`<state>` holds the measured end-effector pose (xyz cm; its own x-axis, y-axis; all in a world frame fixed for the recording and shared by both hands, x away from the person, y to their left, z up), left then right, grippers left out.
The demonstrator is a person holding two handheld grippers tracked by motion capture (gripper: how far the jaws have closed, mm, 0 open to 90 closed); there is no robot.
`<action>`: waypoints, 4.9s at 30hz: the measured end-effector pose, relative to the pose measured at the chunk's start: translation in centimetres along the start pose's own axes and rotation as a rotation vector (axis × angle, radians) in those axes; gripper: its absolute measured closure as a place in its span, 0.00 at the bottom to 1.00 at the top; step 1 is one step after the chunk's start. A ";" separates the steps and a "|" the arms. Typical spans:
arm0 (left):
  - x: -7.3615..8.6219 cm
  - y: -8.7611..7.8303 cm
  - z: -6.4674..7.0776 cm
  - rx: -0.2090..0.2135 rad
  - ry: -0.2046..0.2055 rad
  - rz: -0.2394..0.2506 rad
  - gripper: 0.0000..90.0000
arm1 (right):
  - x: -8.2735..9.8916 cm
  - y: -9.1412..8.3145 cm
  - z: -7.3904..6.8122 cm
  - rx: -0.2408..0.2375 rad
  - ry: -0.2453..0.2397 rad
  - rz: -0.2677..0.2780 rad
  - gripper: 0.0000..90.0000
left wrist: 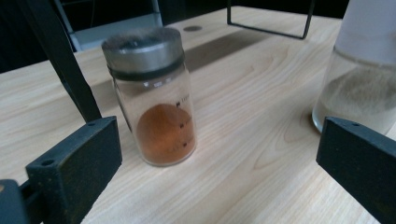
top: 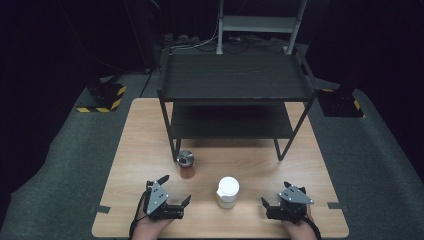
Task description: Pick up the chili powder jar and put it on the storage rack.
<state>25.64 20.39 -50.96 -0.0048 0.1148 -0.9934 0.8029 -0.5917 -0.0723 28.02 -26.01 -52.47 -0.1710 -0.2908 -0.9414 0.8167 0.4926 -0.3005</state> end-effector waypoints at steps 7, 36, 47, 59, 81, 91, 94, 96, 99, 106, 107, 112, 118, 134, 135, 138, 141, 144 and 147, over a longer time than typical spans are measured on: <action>-0.8 0.4 -0.6 -0.005 0.009 0.015 0.01 | 0.0 0.0 0.1 0.006 0.011 0.001 0.00; -2.2 3.9 -2.6 -0.003 -0.010 0.040 0.01 | 0.0 0.0 0.2 0.009 0.027 0.002 0.00; -1.4 4.8 -3.3 -0.013 -0.042 0.045 0.01 | 0.0 0.1 0.2 0.005 0.023 -0.005 0.00; -1.0 5.8 -4.3 -0.020 -0.070 0.049 0.01 | 0.0 0.1 0.2 0.004 0.023 -0.006 0.00; -0.6 7.3 -4.8 -0.022 -0.099 0.032 0.09 | 0.0 0.1 0.3 -0.002 0.026 -0.006 0.00; -0.3 7.3 -5.0 0.000 -0.112 0.048 0.26 | 0.0 0.1 0.3 -0.004 0.026 -0.005 0.00; -0.2 7.4 -4.8 -0.004 -0.106 0.046 0.31 | 0.0 0.1 0.3 -0.004 0.025 -0.006 0.00; -0.2 7.3 -4.9 -0.007 -0.107 0.050 0.33 | 0.0 0.1 0.3 -0.004 0.023 -0.006 0.00; -0.2 7.3 -4.9 -0.009 -0.103 0.056 0.35 | 0.0 0.1 0.3 -0.004 0.023 -0.006 0.00; -0.1 7.3 -4.9 -0.014 -0.104 0.070 0.38 | 0.0 0.1 0.3 -0.005 0.022 -0.006 0.00; -0.1 7.3 -4.8 -0.016 -0.100 0.069 0.39 | 0.0 0.1 0.3 -0.005 0.022 -0.006 0.00; -0.2 7.2 -4.8 -0.016 -0.096 0.066 0.39 | 0.0 0.1 0.3 -0.005 0.022 -0.005 0.00; -0.8 6.8 -4.5 -0.021 -0.099 0.084 0.39 | 0.0 0.1 0.3 -0.006 0.020 -0.005 0.00; -3.9 4.5 -3.6 -0.018 -0.102 0.132 0.39 | 0.0 0.1 0.2 -0.007 0.018 -0.004 0.00; -4.1 4.2 -3.5 -0.020 -0.106 0.134 0.39 | 0.0 0.1 0.2 -0.007 0.018 -0.004 0.00; -4.5 3.6 -3.3 -0.020 -0.099 0.137 0.39 | 0.0 0.1 0.2 -0.007 0.018 -0.004 0.00; -5.1 3.0 -3.2 -0.018 -0.092 0.147 0.39 | 0.0 0.1 0.2 -0.008 0.015 -0.003 0.00; -5.6 2.4 -3.0 -0.024 -0.088 0.161 0.39 | 0.0 0.1 0.2 -0.007 0.011 -0.004 0.00; -5.9 2.1 -2.9 -0.023 -0.090 0.166 0.39 | 0.0 0.0 0.1 -0.005 0.009 -0.004 0.00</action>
<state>29.05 20.81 -44.99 0.0760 -0.0552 -0.9956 0.8108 -0.5777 0.0939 28.13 -26.08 -52.45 -0.1799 -0.2852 -0.9414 0.8131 0.4955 -0.3055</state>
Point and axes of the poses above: each handheld gripper's, and its own axes: y roughly forward along the jaws, x roughly out of its underside, z roughly to its right, the point moved 10 cm from there along y, roughly forward along the jaws, and after that the axes turned 14 degrees about z, right-handed, at the moved point
